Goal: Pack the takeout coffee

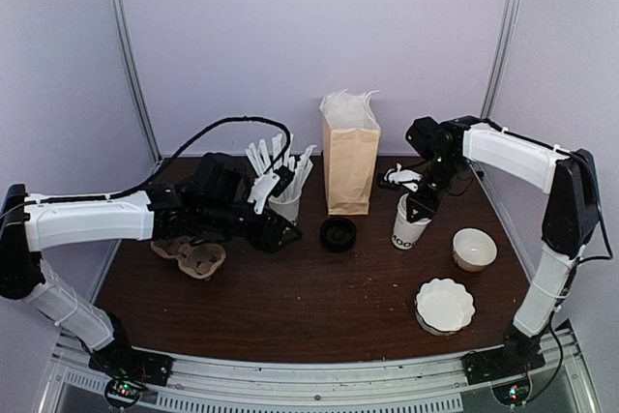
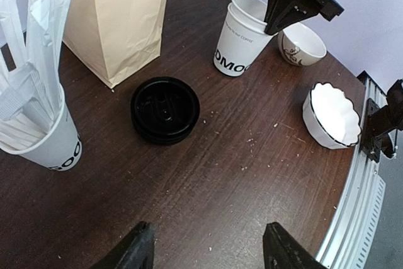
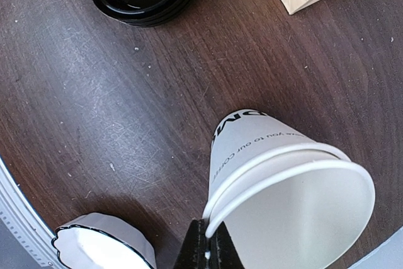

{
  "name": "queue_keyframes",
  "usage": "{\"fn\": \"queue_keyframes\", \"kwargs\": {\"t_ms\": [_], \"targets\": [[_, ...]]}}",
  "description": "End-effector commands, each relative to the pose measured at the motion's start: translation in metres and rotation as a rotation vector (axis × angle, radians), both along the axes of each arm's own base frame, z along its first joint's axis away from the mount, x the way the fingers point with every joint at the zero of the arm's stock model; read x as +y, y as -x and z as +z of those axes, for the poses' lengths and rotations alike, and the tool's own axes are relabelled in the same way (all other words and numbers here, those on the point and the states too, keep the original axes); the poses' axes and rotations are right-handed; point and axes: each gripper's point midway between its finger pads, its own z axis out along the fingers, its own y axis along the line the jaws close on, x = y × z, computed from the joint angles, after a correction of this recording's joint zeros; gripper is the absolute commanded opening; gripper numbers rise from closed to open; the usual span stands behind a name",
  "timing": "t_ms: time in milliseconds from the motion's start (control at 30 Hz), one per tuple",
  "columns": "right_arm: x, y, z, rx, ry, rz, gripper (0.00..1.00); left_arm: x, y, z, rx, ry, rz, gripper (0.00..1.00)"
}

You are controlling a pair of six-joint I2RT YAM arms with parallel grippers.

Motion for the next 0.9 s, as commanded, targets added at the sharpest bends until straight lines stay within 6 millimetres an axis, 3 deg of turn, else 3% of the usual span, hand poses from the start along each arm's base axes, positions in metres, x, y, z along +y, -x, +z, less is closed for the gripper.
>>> {"fn": "queue_keyframes", "kwargs": {"t_ms": [0,200,367,600,867], "targets": [[0.0,0.0,0.017,-0.044,-0.001,-0.001,0.0,-0.013,-0.01,0.017,-0.005,0.068,0.034,0.62],[0.002,0.021,0.041,-0.084,-0.031,0.058,0.0,-0.046,-0.017,0.03,0.011,0.114,0.1,0.63],[0.013,0.061,0.058,-0.086,-0.12,0.18,0.0,-0.071,-0.039,0.026,0.157,0.238,0.3,0.64],[0.038,0.113,0.062,-0.069,-0.211,0.345,0.0,-0.11,-0.046,0.018,0.282,0.389,0.31,0.64],[0.057,0.119,0.058,-0.072,-0.207,0.397,0.0,-0.137,-0.035,0.012,0.352,0.434,0.244,0.63]]}}
